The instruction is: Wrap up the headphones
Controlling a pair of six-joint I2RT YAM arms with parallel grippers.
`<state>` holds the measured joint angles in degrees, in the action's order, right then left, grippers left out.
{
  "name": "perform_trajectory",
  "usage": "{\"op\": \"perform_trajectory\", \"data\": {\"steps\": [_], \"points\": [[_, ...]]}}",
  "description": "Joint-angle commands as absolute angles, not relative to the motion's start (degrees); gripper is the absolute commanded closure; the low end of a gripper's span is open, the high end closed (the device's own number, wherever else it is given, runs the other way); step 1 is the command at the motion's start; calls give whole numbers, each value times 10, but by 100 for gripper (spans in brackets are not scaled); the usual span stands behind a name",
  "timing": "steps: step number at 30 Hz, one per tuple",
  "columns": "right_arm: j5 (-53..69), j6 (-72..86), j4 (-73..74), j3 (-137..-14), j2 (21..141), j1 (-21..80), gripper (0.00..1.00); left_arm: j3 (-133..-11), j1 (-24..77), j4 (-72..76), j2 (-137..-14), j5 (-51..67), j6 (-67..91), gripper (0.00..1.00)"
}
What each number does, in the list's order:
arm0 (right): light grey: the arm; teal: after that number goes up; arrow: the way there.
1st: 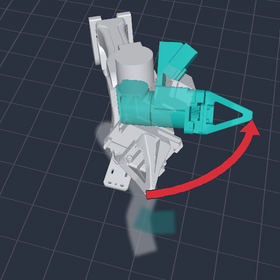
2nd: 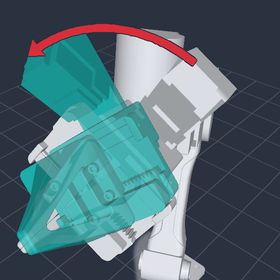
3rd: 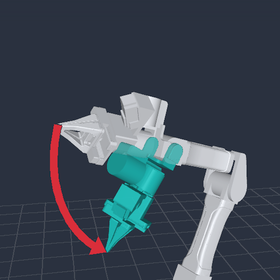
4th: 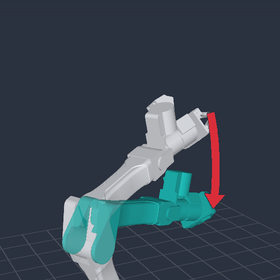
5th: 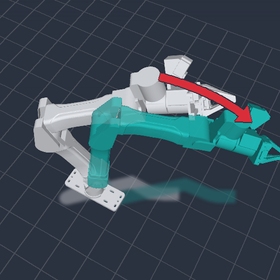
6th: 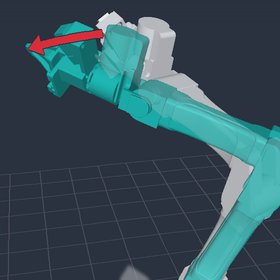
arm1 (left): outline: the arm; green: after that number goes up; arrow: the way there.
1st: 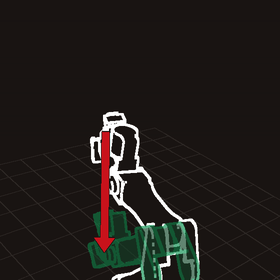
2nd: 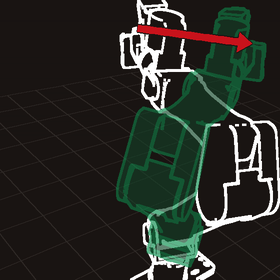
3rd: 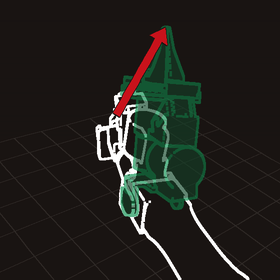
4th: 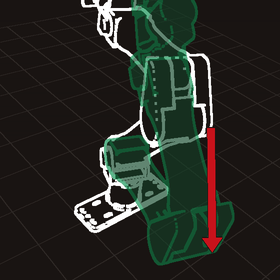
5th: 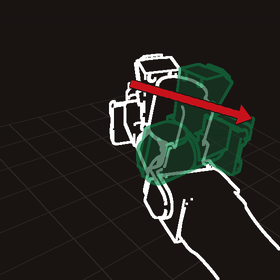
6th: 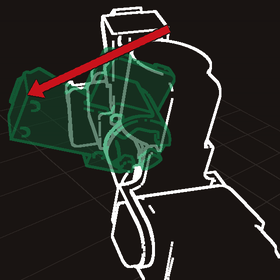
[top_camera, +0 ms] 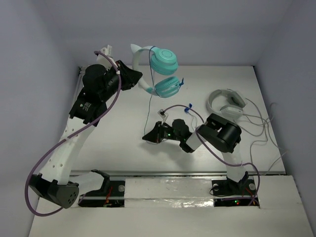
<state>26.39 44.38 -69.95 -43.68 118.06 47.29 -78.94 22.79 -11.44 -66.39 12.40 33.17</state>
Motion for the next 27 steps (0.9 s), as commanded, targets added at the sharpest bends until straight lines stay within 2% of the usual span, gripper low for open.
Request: {"op": "perform_trajectory", "data": {"steps": [1,4,7,10,18,23,27], "points": [[322,505,-828,-427,1207,483,91,-807,229,-13,-660,86,369,100],[315,511,-833,-397,1181,483,100,-800,229,-7,-665,41,360,100],[312,521,-824,-356,1140,489,100,-774,211,21,-664,5,363,100],[296,491,-746,-331,1077,511,100,-758,198,30,-670,-29,361,100],[200,388,-398,-330,896,573,100,-717,186,20,-671,-123,335,100],[166,337,-178,-401,821,630,100,-670,186,28,-675,-193,337,100],[91,306,-12,-462,744,660,100,-632,186,18,-679,-224,332,100]]}}
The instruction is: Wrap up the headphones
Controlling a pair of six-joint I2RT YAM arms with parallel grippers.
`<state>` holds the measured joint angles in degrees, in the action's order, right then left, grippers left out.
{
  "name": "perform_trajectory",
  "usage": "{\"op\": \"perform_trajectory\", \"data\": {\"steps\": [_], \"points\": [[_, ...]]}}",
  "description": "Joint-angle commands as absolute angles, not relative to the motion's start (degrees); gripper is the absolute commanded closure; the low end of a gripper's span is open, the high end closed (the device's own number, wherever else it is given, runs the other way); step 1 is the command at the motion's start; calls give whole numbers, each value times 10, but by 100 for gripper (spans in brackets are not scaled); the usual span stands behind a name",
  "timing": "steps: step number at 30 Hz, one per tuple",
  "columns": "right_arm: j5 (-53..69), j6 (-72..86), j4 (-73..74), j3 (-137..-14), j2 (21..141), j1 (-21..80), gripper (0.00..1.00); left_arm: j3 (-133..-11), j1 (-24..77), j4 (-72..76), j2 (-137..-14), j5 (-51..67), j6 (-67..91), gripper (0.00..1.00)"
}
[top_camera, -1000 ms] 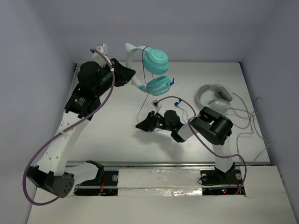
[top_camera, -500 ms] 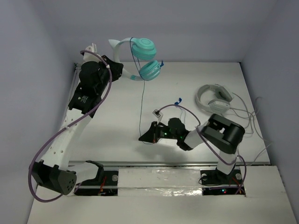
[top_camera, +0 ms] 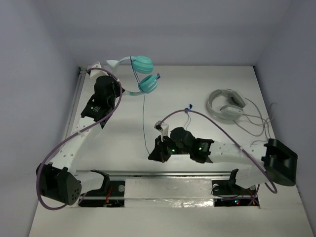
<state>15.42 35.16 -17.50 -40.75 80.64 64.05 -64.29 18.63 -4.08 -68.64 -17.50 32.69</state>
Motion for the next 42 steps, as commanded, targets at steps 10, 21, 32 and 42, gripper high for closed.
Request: {"op": "perform_trajectory", "data": {"steps": [10,21,32,42], "points": [[-59,215,275,-646,680,660,100,-499,270,43,-701,-247,363,100],[-212,147,317,-736,733,639,100,-414,366,23,-708,-240,345,100],[-103,129,336,-766,761,594,100,-390,378,57,-692,-158,349,100],[19,131,320,-748,741,599,100,-471,378,86,-744,-124,335,100]]}}
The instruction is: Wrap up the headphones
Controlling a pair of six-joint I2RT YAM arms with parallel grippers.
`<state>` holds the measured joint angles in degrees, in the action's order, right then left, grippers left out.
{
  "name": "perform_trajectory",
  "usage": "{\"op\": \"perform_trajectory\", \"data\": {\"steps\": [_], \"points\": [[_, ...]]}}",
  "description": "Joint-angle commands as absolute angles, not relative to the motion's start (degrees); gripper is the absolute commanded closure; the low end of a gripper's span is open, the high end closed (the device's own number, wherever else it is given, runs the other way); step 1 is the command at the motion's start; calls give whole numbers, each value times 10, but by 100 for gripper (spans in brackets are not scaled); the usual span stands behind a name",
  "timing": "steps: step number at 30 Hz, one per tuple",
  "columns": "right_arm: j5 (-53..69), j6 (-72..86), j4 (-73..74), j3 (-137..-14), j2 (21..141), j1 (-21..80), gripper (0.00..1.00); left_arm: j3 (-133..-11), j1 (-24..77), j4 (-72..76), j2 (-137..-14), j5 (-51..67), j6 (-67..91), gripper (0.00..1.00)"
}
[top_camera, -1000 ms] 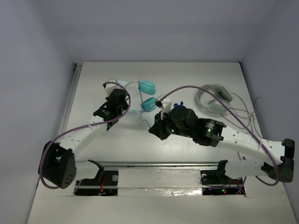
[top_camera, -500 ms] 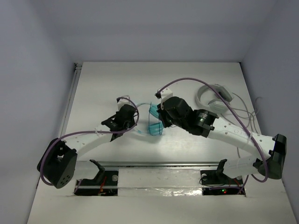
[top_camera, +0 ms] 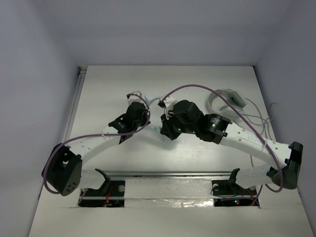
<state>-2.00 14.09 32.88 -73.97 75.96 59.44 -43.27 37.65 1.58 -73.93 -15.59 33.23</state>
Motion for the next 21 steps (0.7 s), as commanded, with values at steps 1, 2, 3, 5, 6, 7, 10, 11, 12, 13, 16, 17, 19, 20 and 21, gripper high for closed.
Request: {"op": "perform_trajectory", "data": {"steps": [1,2,3,5,6,7,10,11,12,13,16,17,19,20,21], "points": [[19,130,320,-753,742,599,100,-471,378,86,-744,-124,335,100],[17,130,323,-758,743,599,100,-472,378,87,-746,-125,329,100],[11,129,323,-760,743,599,100,-471,378,89,-745,-121,323,100],[-33,125,334,-766,748,599,100,-466,378,92,-743,-106,318,100],[-49,124,341,-772,751,599,100,-461,378,91,-742,-102,315,100],[-61,120,345,-782,757,599,100,-457,378,88,-741,-98,313,100],[-101,115,345,-791,757,599,100,-425,378,87,-738,-81,313,100],[-112,113,348,-792,757,599,100,-409,378,87,-735,-69,313,100],[-118,112,348,-794,757,599,100,-400,378,87,-734,-62,313,100],[-122,112,347,-795,757,599,100,-392,385,96,-732,-51,311,100],[-135,112,358,-804,757,599,100,-367,402,93,-726,-43,310,100],[-140,112,366,-811,756,599,100,-362,402,87,-724,-65,312,100],[-137,112,373,-817,749,599,100,-356,409,81,-720,-75,315,100],[-141,109,376,-819,747,599,100,-352,409,79,-715,-78,316,100],[-146,108,378,-818,744,599,100,-352,409,77,-712,-79,317,100]]}}
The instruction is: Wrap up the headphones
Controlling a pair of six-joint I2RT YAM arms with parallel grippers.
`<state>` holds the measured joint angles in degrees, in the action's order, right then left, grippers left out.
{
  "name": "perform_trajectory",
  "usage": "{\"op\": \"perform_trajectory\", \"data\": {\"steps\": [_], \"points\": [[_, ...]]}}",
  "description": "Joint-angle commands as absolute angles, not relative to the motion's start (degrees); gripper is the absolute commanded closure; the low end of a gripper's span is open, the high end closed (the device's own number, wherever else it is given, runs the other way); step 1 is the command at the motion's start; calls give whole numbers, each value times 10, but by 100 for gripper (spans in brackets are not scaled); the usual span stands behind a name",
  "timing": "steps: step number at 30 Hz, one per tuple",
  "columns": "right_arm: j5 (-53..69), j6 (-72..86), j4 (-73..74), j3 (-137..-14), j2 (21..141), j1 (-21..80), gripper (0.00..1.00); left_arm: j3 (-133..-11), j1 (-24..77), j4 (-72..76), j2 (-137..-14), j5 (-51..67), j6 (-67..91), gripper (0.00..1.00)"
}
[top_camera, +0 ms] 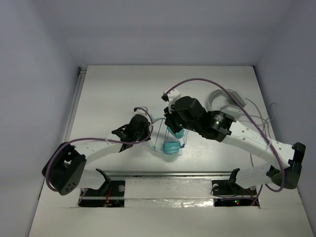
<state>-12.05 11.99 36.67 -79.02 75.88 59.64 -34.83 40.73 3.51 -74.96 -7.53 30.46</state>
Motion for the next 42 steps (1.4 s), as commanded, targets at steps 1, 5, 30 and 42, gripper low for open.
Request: {"op": "perform_trajectory", "data": {"steps": [1,5,30,42], "points": [[-152,106,379,-818,744,594,100,-352,409,72,-708,-80,318,100],[-227,107,370,-803,743,583,100,-361,409,33,-674,-125,319,100],[-175,109,118,-689,751,466,100,-451,409,-90,-586,-71,279,100],[-12,176,-26,-584,722,385,100,-547,409,-122,-558,-53,260,100]]}}
